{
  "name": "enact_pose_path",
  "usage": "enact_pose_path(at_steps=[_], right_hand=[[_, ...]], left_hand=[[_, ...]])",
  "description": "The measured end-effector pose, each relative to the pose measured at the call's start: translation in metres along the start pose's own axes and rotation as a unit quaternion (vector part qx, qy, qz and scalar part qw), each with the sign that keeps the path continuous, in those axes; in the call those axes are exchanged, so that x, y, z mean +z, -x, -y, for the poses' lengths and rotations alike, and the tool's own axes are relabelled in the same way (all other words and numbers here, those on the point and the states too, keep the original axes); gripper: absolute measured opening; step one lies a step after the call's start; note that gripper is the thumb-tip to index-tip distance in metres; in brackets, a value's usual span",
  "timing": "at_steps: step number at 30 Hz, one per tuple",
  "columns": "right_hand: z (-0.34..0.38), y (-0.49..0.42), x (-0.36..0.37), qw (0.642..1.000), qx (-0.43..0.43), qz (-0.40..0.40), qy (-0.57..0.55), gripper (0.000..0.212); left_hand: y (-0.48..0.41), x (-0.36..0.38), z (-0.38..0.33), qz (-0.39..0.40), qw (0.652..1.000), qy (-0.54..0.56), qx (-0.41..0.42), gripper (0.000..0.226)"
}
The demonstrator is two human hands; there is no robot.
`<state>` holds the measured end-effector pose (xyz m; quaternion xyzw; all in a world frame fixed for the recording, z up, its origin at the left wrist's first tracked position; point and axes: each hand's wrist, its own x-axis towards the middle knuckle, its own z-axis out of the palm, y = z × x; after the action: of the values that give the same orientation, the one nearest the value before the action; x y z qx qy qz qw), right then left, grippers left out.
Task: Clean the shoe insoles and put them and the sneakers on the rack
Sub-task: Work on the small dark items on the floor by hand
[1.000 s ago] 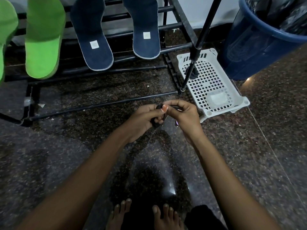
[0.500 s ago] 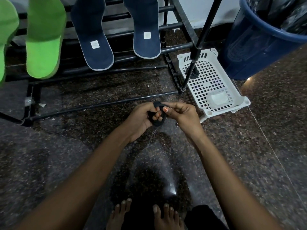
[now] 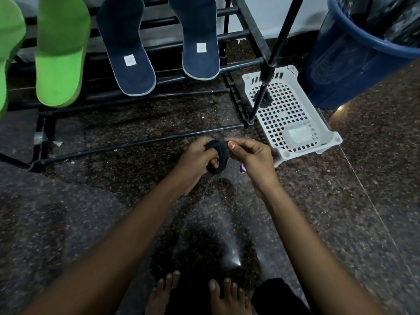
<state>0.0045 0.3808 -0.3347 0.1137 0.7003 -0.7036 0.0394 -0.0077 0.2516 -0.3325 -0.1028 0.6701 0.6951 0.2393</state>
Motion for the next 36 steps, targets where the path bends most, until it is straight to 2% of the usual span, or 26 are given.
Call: enact_pose_path(at_steps=[6, 12, 16, 19, 20, 23, 30, 36], right_hand=[[-0.005, 0.004, 0.004, 0.999, -0.003, -0.027, 0.030, 0.018], [-0.004, 0.006, 0.006, 1.000, 0.011, 0.000, 0.019, 0.018], [-0.002, 0.006, 0.004, 0.999, 0.035, 0.014, 0.002, 0.022], [0.000, 0.008, 0.005, 0.999, 0.041, 0.033, -0.012, 0.012], [0.001, 0.009, 0.007, 0.999, 0.037, 0.037, -0.012, 0.015], [0.001, 0.008, 0.008, 0.999, 0.026, 0.021, -0.008, 0.024], [0.001, 0.003, 0.002, 1.000, 0.014, 0.004, -0.012, 0.020], [-0.003, 0.002, -0.003, 0.995, 0.065, 0.003, -0.075, 0.022]], left_hand=[[0.000, 0.000, -0.001, 0.029, 0.997, 0.070, -0.006, 0.017], [0.001, 0.001, -0.001, 0.010, 0.996, 0.083, -0.003, 0.023], [0.001, 0.002, 0.000, 0.012, 0.997, 0.079, 0.000, 0.021], [0.000, 0.001, 0.000, 0.008, 0.997, 0.081, 0.004, 0.014], [0.000, 0.001, 0.000, 0.008, 0.997, 0.079, 0.007, 0.013], [0.001, 0.000, 0.000, 0.011, 0.997, 0.082, 0.011, 0.015], [0.004, -0.004, -0.005, 0.027, 0.997, 0.065, 0.016, 0.013], [0.005, -0.005, -0.003, 0.017, 0.999, 0.050, 0.015, 0.011]])
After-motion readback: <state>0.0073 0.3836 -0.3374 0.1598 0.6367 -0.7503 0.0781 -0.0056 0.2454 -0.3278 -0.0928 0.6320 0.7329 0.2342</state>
